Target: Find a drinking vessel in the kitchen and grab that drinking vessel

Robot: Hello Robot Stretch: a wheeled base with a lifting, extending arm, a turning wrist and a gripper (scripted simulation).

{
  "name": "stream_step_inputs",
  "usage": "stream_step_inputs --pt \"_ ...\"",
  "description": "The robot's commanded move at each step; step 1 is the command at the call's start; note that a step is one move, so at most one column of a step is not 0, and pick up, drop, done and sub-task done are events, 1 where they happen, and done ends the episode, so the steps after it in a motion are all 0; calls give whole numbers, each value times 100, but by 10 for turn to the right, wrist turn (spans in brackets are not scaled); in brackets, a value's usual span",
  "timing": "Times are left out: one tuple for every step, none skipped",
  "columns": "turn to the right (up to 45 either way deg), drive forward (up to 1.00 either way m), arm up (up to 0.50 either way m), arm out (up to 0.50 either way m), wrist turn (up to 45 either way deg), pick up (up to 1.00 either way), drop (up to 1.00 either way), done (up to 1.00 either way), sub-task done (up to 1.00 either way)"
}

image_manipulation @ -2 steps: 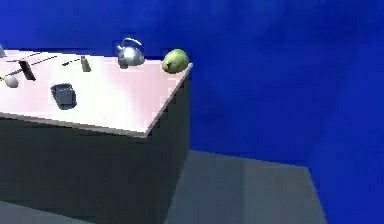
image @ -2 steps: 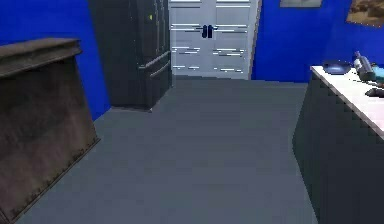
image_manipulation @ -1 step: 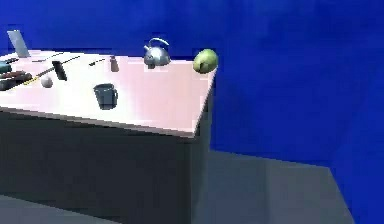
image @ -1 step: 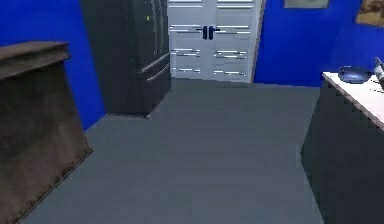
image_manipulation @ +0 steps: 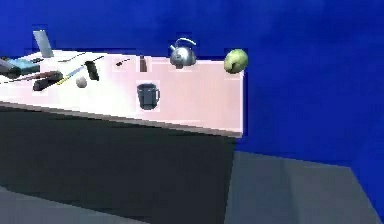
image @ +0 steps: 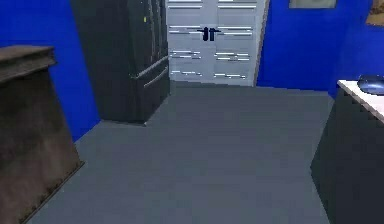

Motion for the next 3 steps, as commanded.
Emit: stream_step_inputs --pt "450 0 0 0 0 0 0 0 0" --pt "360 0 0 0 0 0 0 0 0" --pt "0 35 0 0 0 0 0 0 0"
